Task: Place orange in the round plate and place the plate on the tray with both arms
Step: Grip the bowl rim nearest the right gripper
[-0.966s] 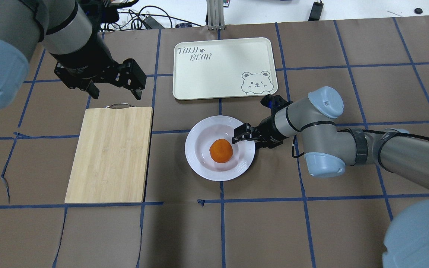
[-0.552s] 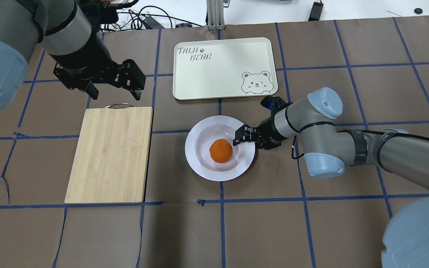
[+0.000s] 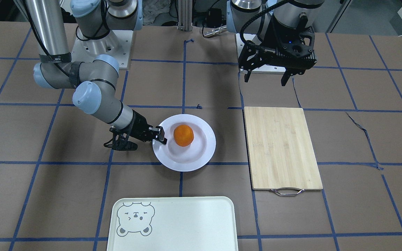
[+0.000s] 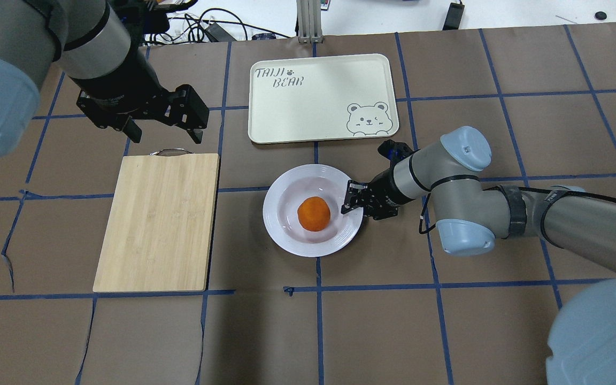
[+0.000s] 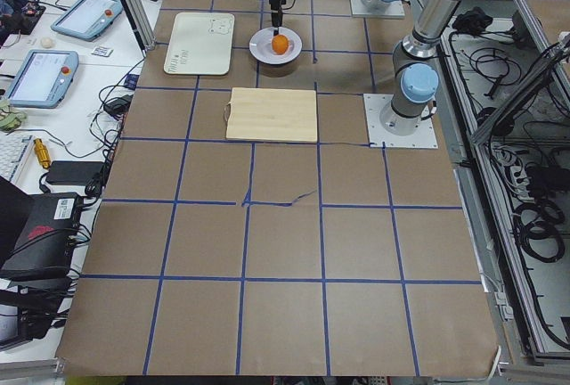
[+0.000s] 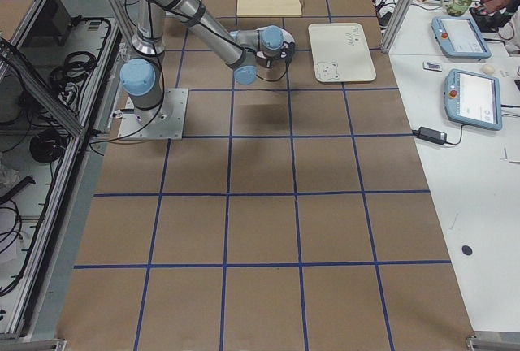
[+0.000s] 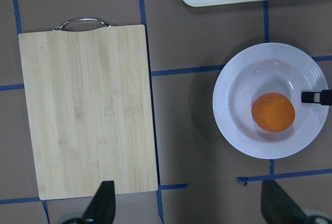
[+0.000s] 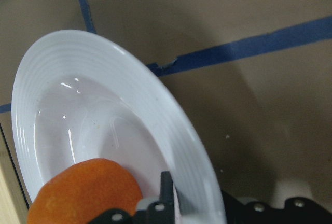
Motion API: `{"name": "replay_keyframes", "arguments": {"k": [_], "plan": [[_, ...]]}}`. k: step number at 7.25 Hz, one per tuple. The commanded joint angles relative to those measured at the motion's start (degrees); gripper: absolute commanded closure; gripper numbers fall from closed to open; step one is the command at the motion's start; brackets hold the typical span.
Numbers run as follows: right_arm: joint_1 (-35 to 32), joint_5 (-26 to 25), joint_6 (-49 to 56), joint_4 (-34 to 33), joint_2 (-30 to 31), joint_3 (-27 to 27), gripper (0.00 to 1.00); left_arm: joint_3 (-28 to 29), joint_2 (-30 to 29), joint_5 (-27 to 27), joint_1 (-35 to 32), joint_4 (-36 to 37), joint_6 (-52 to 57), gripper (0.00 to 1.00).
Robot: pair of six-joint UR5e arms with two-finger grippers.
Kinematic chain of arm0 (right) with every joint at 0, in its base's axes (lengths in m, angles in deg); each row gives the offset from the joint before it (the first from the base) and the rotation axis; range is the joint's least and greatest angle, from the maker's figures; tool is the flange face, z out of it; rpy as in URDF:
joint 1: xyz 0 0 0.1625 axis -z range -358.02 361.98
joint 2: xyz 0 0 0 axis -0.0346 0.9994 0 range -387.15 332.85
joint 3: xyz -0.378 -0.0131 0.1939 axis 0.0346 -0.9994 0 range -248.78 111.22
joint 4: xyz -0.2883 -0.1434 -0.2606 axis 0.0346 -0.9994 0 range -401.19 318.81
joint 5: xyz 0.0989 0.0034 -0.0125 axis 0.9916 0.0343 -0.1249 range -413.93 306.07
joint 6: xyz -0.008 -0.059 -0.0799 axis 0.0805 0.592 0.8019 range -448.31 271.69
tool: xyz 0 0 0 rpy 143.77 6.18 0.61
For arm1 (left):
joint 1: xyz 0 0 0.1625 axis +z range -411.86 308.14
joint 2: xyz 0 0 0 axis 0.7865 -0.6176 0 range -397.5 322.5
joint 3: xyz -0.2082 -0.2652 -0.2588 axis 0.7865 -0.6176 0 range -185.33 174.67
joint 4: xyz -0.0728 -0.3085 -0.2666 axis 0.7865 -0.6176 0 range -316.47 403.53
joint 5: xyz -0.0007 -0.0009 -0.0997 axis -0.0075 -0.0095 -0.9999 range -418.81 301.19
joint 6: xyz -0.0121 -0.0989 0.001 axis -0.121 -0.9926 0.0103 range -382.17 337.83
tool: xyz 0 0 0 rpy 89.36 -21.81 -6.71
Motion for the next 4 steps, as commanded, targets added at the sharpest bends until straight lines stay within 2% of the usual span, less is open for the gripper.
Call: {"name": "replay_keyframes", "arguments": {"k": [1, 4], "plan": [[0.0, -0.3, -2.05, 0.13, 0.44, -0.21, 0.93, 0.0, 0.0, -0.02, 0.03, 0.06, 0.0, 0.0], [0.09, -0.56, -3.99, -0.57, 0.88, -1.26, 0.97, 0.0, 0.0, -0.02, 0.03, 0.06, 0.0, 0.0]]}}
